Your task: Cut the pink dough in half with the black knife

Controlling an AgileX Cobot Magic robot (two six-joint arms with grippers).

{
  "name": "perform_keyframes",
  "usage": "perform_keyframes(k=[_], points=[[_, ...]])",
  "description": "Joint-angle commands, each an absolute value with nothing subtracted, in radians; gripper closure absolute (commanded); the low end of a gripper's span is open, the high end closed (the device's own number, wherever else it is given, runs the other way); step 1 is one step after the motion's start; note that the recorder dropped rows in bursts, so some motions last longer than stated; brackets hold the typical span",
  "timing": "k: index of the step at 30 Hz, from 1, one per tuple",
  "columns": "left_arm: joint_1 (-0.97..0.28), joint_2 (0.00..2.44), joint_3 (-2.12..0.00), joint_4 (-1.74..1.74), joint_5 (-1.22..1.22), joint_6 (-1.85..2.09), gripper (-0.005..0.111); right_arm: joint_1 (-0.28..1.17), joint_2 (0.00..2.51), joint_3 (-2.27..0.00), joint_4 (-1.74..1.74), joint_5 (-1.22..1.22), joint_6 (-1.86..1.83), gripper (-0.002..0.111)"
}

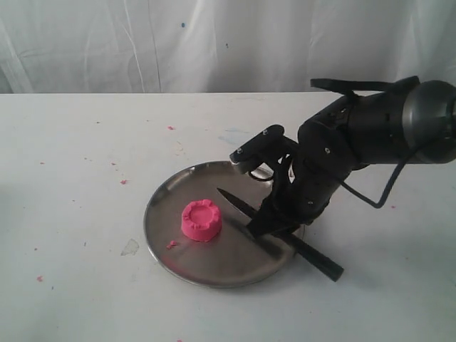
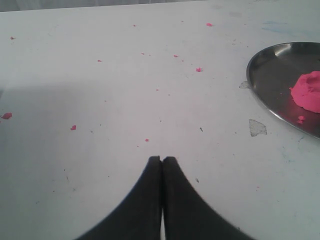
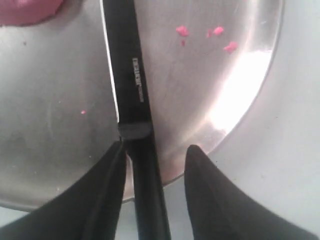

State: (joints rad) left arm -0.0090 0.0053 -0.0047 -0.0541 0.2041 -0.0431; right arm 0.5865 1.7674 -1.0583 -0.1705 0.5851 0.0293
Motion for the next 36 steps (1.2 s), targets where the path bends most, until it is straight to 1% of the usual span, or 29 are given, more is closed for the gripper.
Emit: perform_keyframes(k=[1, 4, 7, 8, 10, 11, 14, 17, 19, 21, 22, 25, 27, 30, 33, 36], points=[[-0.015, 0.000, 0.000, -0.054, 0.202, -0.045, 0.107, 0.578, 1.724, -1.068, -0.190, 0.594, 0.049, 0.071], [-0.015, 0.000, 0.000, -0.054, 0.202, -0.045, 0.107, 0.501, 1.719, -1.068, -0.240, 0.598, 0.094, 0.071], [-0.015, 0.000, 0.000, -0.054, 0.202, -0.045, 0.107, 0.339, 1.725, -1.068, -0.178, 0.604, 0.134, 0.071], [-0.015, 0.000, 0.000, -0.054, 0.202, -0.045, 0.107, 0.275, 1.736, -1.068, -0.107, 0.638, 0.089, 0.072], [-0.015, 0.000, 0.000, -0.054, 0.202, -0.045, 0.107, 0.201, 1.752, -1.068, 0.047, 0.716, -0.070, 0.074], [-0.015, 0.000, 0.000, -0.054, 0.202, -0.045, 0.107, 0.152, 1.763, -1.063, 0.204, 0.762, -0.205, 0.075], [-0.015, 0.000, 0.000, -0.054, 0.202, -0.045, 0.107, 0.070, 1.773, -1.042, 0.593, 0.835, -0.537, 0.075], [-0.015, 0.000, 0.000, -0.054, 0.202, -0.045, 0.107, 0.036, 1.775, -1.041, 0.764, 0.918, -0.676, 0.075], [-0.015, 0.000, 0.000, -0.054, 0.202, -0.045, 0.107, 0.029, 1.775, -1.037, 0.737, 0.939, -0.676, 0.074], [-0.015, 0.000, 0.000, -0.054, 0.202, -0.045, 0.107, 0.029, 1.775, -1.024, 0.680, 0.937, -0.674, 0.069], [-0.015, 0.000, 0.000, -0.054, 0.202, -0.045, 0.107, 0.029, 1.775, -1.014, 0.654, 0.917, -0.671, 0.064], [-0.015, 0.000, 0.000, -0.054, 0.202, -0.045, 0.107, 0.029, 1.775, -0.982, 0.630, 0.801, -0.634, 0.053], [-0.015, 0.000, 0.000, -0.054, 0.202, -0.045, 0.107, 0.029, 1.775, -0.968, 0.632, 0.720, -0.624, 0.053], [-0.015, 0.000, 0.000, -0.054, 0.202, -0.045, 0.107, 0.029, 1.775, -0.964, 0.632, 0.691, -0.624, 0.053], [-0.015, 0.000, 0.000, -0.054, 0.202, -0.045, 0.107, 0.029, 1.791, -0.964, 0.664, 0.741, -0.649, 0.053], [-0.015, 0.000, 0.000, -0.054, 0.202, -0.045, 0.107, 0.029, 1.838, -0.966, 0.774, 0.841, -0.771, 0.053]])
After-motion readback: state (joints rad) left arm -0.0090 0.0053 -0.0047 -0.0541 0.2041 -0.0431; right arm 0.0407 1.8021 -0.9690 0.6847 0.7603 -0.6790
